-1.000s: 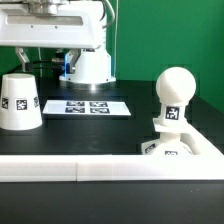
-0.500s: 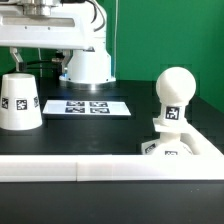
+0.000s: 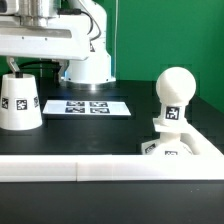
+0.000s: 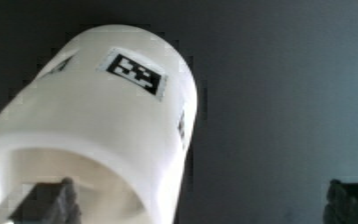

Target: Assemble lamp

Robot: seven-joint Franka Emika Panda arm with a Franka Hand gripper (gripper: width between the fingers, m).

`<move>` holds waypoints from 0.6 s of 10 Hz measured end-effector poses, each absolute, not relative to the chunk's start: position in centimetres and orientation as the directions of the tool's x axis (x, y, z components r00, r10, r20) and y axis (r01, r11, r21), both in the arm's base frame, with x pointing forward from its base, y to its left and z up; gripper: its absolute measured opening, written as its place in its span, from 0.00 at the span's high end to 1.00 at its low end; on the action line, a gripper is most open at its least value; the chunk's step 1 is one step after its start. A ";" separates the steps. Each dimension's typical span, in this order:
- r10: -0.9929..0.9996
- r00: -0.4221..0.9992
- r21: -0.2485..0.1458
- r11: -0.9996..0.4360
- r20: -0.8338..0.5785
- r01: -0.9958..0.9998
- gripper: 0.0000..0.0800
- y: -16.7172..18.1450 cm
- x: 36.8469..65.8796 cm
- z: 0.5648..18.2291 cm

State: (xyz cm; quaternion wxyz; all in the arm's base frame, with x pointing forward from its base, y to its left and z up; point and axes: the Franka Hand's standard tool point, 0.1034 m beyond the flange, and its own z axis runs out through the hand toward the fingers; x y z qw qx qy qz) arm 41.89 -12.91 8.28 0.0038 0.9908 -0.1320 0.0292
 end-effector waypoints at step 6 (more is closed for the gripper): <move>-0.254 0.966 0.008 -0.967 0.038 -0.255 0.65 -13.0 41.5 7.4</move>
Offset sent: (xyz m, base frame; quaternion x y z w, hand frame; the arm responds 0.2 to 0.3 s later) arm 0.0042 0.0000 -0.0047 0.0034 0.0019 0.0013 1.0000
